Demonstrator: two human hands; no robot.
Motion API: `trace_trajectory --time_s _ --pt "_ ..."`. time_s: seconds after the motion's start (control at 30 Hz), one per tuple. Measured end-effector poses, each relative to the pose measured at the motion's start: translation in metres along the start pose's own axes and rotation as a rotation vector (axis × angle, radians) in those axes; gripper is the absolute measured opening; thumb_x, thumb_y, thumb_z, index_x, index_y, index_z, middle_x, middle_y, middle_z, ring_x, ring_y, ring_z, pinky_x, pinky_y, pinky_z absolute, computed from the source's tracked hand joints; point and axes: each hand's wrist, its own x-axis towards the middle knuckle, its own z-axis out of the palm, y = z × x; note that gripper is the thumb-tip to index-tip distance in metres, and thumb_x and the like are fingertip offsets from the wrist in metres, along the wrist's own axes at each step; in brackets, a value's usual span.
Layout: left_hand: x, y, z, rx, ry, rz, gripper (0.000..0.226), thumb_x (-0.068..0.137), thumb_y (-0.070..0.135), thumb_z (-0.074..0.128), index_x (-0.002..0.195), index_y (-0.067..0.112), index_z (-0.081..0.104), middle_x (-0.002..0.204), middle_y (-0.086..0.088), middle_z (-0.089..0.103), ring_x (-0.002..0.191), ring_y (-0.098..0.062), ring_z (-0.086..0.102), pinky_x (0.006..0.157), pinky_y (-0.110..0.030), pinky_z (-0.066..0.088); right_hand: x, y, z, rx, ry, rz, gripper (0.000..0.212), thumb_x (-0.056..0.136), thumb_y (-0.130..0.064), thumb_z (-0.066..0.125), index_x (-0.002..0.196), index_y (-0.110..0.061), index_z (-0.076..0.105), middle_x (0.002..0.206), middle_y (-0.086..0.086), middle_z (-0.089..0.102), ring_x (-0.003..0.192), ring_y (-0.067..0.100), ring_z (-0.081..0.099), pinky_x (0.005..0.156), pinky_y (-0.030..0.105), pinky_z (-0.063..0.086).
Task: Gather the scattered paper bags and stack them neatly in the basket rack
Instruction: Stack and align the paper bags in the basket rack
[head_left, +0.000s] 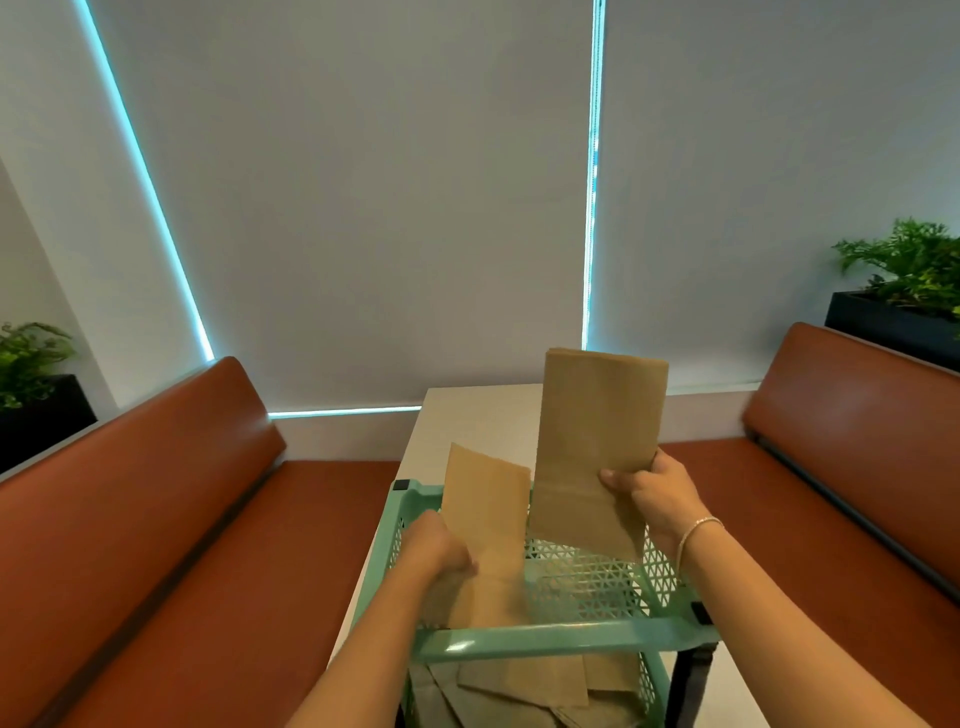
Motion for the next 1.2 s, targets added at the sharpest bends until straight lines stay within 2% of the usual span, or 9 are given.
trace_trajectory --time_s 0.1,0.27,0.5,0.7,0.77,0.87,1.0,1.13,1.2 --pt "0.004 0.0 -0.014 -0.28 -0.022 0.121 0.04 0.076 0.006 0.074 0.113 0.006 0.06 0.11 -0.01 0.065 0.105 -0.028 0.06 0.095 -0.04 0.049 0.001 -0.002 0.001 0.147 -0.072 0.058 0.037 0.081 0.016 0.056 0.113 -0.002 0.051 0.101 0.016 0.064 0.086 0.028 0.062 0.08 0.041 0.053" --pt "0.005 0.006 -0.016 -0.769 -0.087 0.222 0.049 0.078 -0.002 0.07 0.122 0.011 0.054 0.108 -0.013 0.068 0.1 -0.031 0.064 0.093 -0.051 0.05 -0.004 -0.002 0.007 0.209 -0.272 0.094 0.033 0.083 0.017 0.051 0.105 -0.008 0.053 0.095 0.01 0.066 0.083 0.023 0.063 0.065 0.031 0.058" --pt "0.011 0.003 -0.009 -0.95 -0.009 0.281 0.018 0.091 0.02 0.059 0.108 0.024 0.053 0.104 -0.003 0.067 0.098 -0.025 0.064 0.086 -0.045 0.053 -0.003 -0.004 0.005 0.208 -0.297 0.106 0.036 0.084 0.016 0.051 0.111 -0.007 0.052 0.094 0.01 0.066 0.082 0.023 0.063 0.061 0.03 0.059" --pt "0.006 0.009 -0.002 -0.93 0.039 0.299 0.037 0.09 0.042 0.053 0.121 0.021 0.053 0.114 -0.004 0.066 0.108 -0.026 0.061 0.096 -0.05 0.048 0.0 0.002 0.014 0.139 -0.296 0.099 0.039 0.081 0.016 0.055 0.112 -0.007 0.054 0.096 0.01 0.066 0.08 0.022 0.064 0.059 0.028 0.059" --pt "-0.003 0.018 0.0 -0.937 0.012 0.323 0.033 0.093 0.042 0.048 0.118 0.021 0.053 0.111 -0.002 0.066 0.105 -0.021 0.061 0.093 -0.04 0.051 0.0 0.007 0.023 0.088 -0.255 0.097 0.04 0.08 0.015 0.058 0.115 -0.003 0.054 0.095 0.01 0.065 0.079 0.023 0.063 0.057 0.028 0.057" --pt "-0.013 0.03 0.007 -0.923 -0.014 0.344 0.024 0.1 0.038 0.033 0.107 0.023 0.051 0.094 0.006 0.063 0.086 -0.005 0.06 0.066 -0.014 0.051 0.001 0.017 0.037 0.007 -0.203 0.069 0.042 0.078 0.01 0.064 0.117 0.0 0.054 0.095 0.008 0.065 0.083 0.022 0.062 0.068 0.032 0.053" --pt "-0.007 0.03 0.019 -1.09 -0.157 0.303 0.076 0.076 0.076 0.047 0.128 0.02 0.052 0.118 -0.01 0.065 0.108 -0.029 0.063 0.091 -0.049 0.051 -0.001 0.022 0.045 -0.108 -0.156 0.043 0.043 0.078 -0.003 0.071 0.117 -0.007 0.052 0.104 0.007 0.064 0.094 0.023 0.061 0.084 0.039 0.052" --pt "-0.009 0.033 0.025 -0.993 0.019 0.415 0.026 0.091 0.031 0.058 0.116 0.023 0.054 0.113 -0.005 0.066 0.101 -0.023 0.065 0.089 -0.046 0.053 -0.002 0.019 0.047 -0.165 -0.13 0.004 0.044 0.075 -0.01 0.076 0.11 -0.015 0.05 0.1 0.001 0.062 0.09 0.018 0.061 0.075 0.032 0.052" --pt "-0.008 0.033 0.028 -1.109 0.075 0.419 0.022 0.094 0.02 0.055 0.116 0.019 0.054 0.107 -0.003 0.067 0.096 -0.022 0.065 0.084 -0.042 0.055 -0.002 0.016 0.042 -0.238 -0.158 0.018 0.043 0.069 -0.013 0.08 0.105 -0.014 0.055 0.098 0.002 0.065 0.089 0.021 0.063 0.074 0.035 0.054"
